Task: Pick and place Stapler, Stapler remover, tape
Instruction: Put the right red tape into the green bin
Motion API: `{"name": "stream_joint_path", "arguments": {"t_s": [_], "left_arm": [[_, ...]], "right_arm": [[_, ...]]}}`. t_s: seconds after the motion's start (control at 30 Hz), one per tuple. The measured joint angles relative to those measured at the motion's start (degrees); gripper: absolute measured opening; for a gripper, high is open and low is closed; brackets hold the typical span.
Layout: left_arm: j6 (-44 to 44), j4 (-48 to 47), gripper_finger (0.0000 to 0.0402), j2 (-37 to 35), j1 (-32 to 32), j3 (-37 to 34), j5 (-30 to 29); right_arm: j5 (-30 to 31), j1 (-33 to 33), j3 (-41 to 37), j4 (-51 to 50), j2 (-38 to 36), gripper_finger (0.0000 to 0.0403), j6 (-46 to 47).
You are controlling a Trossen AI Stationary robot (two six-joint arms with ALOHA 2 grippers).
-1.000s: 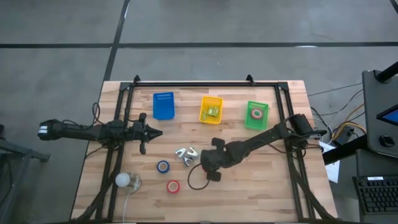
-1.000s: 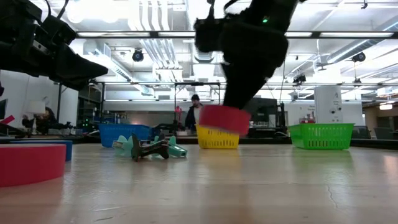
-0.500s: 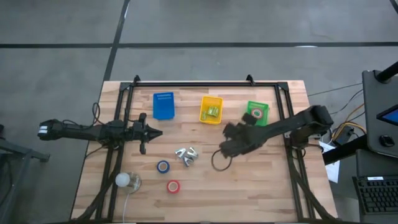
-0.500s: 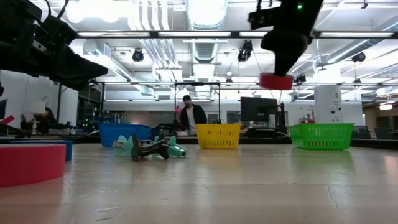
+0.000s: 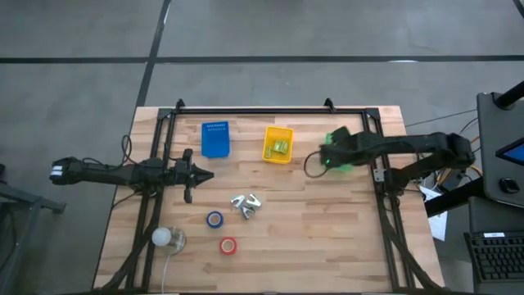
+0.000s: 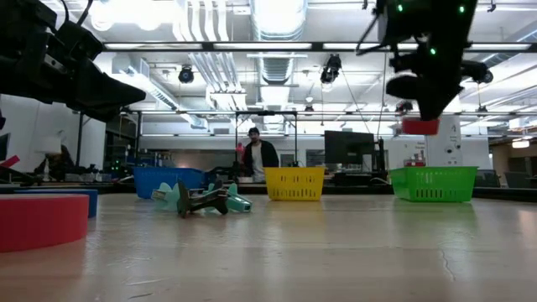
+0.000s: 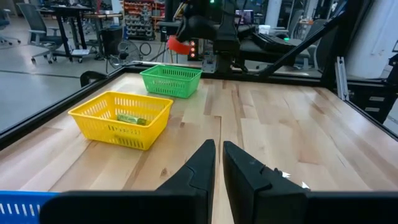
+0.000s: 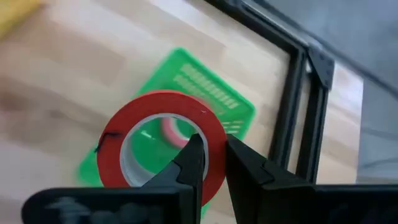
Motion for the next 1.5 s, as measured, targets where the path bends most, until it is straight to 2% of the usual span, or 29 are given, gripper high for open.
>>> {"name": "stream_joint_path", "arguments": {"t_s": [0.2,0.37,0.73,1.17,1.5], "left_arm": [[0.0,0.0,0.0035,0.0,0.0,0.0,0.0],[0.0,0.0,0.0035,0.0,0.0,0.0,0.0],[0.0,0.0,0.0035,0.0,0.0,0.0,0.0],[0.0,0.0,0.0035,0.0,0.0,0.0,0.0],[0.0,0.0,0.0035,0.0,0.0,0.0,0.0]], "right_arm": [[-7.1,-8.6,-8.5,11.3,-5.1,0.0048,-7.8],[-12.6,-12.7,-12.5,18.2,-5.3,0.0045,-11.5],[-20.1,-13.6,-15.0,19.3,-0.2,0.0052,-11.2],[-22.5,-13.7,-14.9,20.2,7.9,0.0054,-13.3],[-20.3,-13.6,-14.4,20.5,8.3,0.0063,-13.9]]}}
